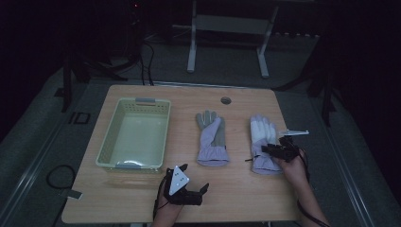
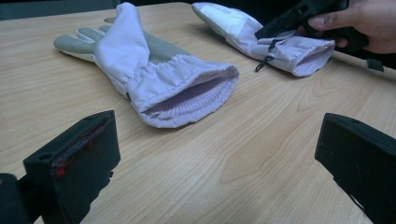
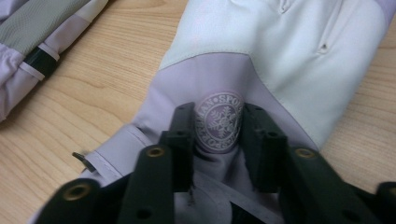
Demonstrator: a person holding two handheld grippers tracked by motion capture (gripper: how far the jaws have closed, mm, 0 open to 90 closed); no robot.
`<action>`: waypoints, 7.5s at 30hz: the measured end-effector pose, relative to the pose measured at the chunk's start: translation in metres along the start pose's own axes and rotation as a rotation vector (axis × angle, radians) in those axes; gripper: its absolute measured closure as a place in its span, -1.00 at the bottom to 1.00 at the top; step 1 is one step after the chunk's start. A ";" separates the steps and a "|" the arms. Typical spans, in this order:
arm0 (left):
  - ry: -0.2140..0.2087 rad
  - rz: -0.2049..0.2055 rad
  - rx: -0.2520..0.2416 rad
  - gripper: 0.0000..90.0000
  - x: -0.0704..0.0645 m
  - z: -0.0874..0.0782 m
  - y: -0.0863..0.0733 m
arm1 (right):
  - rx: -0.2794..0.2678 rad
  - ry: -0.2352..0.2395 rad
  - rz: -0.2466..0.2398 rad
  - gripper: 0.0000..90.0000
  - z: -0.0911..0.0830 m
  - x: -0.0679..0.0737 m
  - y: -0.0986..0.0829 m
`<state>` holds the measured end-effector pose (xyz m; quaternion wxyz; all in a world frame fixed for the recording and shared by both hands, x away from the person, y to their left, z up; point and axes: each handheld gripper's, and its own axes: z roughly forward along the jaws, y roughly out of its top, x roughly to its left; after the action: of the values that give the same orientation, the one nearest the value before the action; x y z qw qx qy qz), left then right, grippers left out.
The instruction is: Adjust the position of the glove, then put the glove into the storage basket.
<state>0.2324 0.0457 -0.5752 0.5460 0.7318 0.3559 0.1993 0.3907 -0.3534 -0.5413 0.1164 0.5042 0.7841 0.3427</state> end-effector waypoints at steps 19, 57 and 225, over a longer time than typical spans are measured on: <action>-0.001 -0.002 0.000 -0.99 0.000 0.000 0.000 | -0.058 -0.060 -0.011 0.76 -0.047 0.020 0.036; 0.002 0.000 -0.002 -1.00 0.000 -0.001 0.000 | -0.080 0.005 -0.087 0.76 -0.026 0.167 0.124; -0.173 -0.344 0.419 0.67 0.107 0.119 0.125 | -0.004 0.242 -0.106 0.80 0.051 0.112 0.085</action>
<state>0.4227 0.0275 -0.5061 0.4369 0.7718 0.4605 -0.0374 0.4260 -0.2125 -0.5046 0.0399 0.4166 0.8174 0.3959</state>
